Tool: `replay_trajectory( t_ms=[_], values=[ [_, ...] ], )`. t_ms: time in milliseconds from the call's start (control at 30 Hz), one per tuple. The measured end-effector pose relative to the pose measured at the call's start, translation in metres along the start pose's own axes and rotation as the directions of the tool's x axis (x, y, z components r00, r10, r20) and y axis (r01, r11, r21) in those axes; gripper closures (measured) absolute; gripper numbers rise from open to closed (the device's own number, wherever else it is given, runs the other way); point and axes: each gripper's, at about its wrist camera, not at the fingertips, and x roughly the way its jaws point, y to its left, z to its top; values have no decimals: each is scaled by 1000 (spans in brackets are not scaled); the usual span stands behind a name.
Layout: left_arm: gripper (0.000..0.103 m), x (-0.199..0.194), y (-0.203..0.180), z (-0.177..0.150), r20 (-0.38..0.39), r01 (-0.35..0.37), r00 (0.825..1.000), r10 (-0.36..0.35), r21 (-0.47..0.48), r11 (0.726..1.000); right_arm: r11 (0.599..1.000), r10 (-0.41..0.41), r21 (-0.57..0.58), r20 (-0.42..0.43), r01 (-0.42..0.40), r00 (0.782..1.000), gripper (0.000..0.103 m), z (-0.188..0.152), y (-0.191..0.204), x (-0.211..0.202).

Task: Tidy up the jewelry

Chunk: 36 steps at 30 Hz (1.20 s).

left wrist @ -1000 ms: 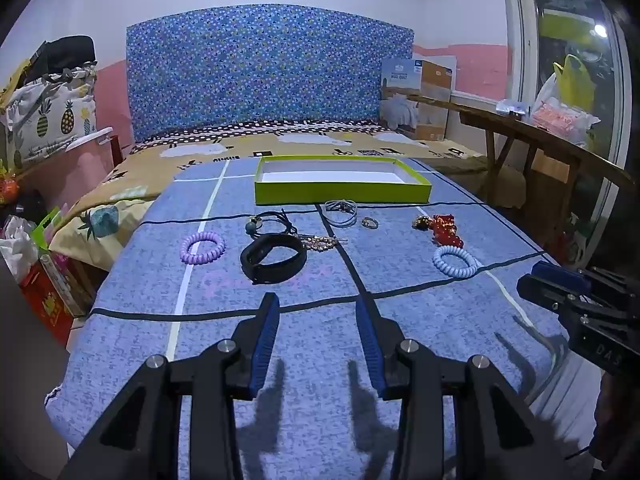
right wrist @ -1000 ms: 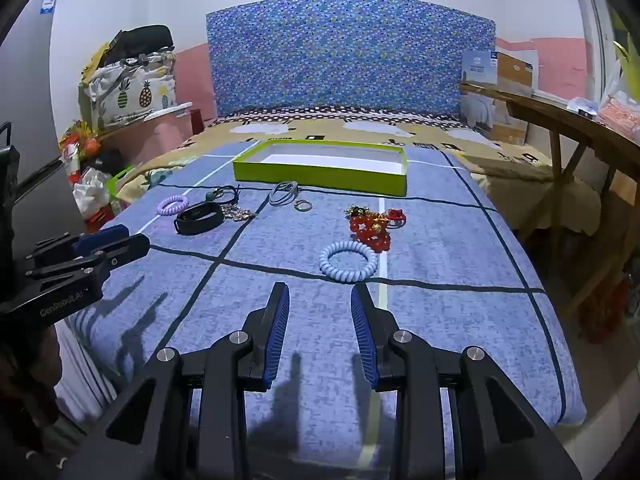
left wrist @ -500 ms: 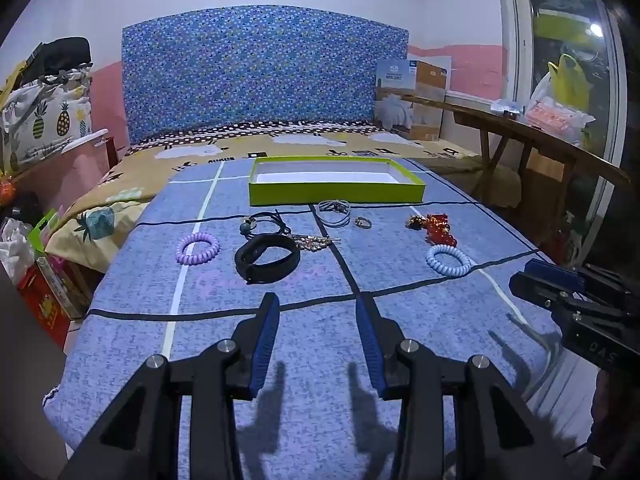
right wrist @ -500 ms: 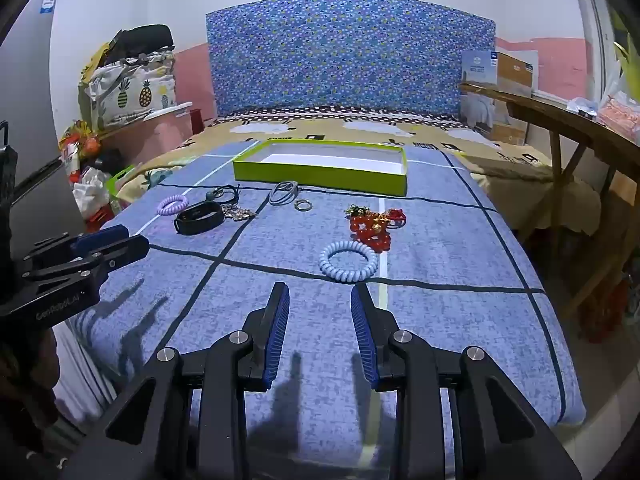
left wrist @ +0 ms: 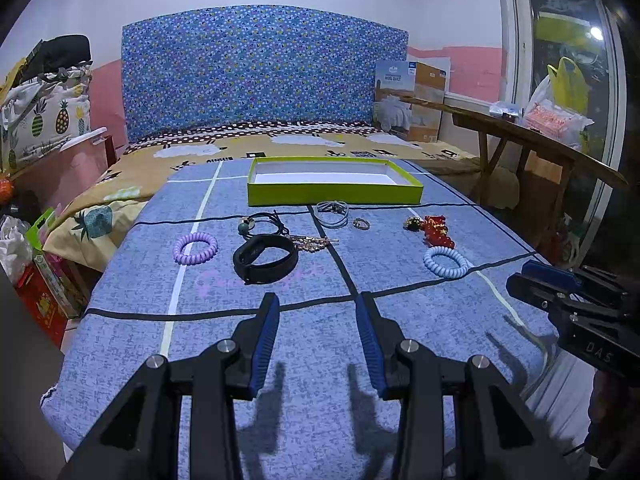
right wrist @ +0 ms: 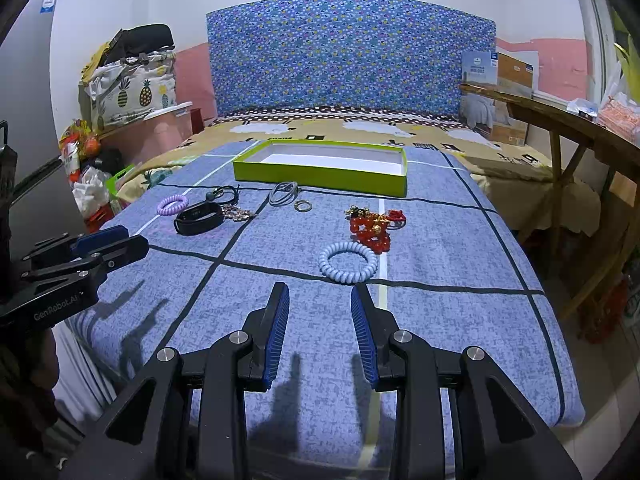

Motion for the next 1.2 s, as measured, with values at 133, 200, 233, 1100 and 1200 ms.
replay_trajectory(
  t_ms=[133, 200, 233, 1100, 1200],
  values=[
    [62, 0, -1, 1, 2, -3, 1000, 3, -1, 1000, 1000, 0, 0, 0, 0, 1000, 70, 0, 0, 0],
    [62, -1, 0, 1, 2, -2, 1000, 2, 0, 1000, 1000, 0, 0, 0, 0, 1000, 70, 0, 0, 0],
    [62, -1, 0, 1, 2, -3, 1000, 3, 0, 1000, 1000, 0, 0, 1, 0, 1000, 70, 0, 0, 0],
    [62, -1, 2, 2, 4, -3, 1000, 3, -1, 1000, 1000, -2, -2, 0, 2, 1000, 70, 0, 0, 0],
    [62, -1, 2, 2, 4, -4, 1000, 4, 0, 1000, 1000, -2, -1, 0, 2, 1000, 70, 0, 0, 0]
  ],
)
